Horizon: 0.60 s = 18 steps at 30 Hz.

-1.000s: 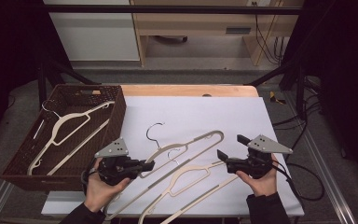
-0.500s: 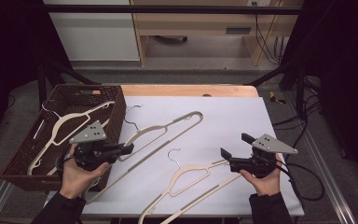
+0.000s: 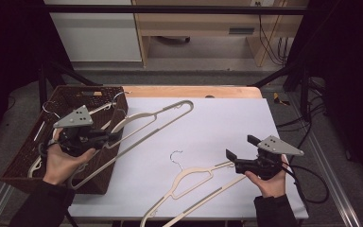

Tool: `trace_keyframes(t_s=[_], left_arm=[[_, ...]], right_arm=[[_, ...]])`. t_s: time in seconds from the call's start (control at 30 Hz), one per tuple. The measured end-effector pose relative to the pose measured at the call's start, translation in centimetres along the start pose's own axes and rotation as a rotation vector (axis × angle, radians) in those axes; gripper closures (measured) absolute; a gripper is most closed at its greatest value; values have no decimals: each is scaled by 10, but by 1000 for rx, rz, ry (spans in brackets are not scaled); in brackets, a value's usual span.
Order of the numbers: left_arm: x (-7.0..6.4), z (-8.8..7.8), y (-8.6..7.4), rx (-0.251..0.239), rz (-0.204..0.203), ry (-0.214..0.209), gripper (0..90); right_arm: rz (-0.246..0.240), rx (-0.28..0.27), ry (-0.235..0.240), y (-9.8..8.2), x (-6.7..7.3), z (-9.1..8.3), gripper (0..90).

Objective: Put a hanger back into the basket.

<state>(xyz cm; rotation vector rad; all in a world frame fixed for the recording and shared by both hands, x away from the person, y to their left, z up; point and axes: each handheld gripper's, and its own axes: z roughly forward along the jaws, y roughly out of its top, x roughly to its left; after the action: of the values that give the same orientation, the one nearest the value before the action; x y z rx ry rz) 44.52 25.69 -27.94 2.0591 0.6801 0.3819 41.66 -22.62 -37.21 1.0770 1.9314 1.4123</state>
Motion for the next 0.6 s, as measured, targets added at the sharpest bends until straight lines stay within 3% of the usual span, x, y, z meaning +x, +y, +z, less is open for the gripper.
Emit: trace_keyframes(t_s=[0.2,0.6], left_arm=[[21,-12,-1,1,-4,41,861],[71,-51,-19,-36,-56,105,861]], right_arm=[[-1,2,-3,0,0,0,84],[-4,9,-4,-1,-2,1,82]])
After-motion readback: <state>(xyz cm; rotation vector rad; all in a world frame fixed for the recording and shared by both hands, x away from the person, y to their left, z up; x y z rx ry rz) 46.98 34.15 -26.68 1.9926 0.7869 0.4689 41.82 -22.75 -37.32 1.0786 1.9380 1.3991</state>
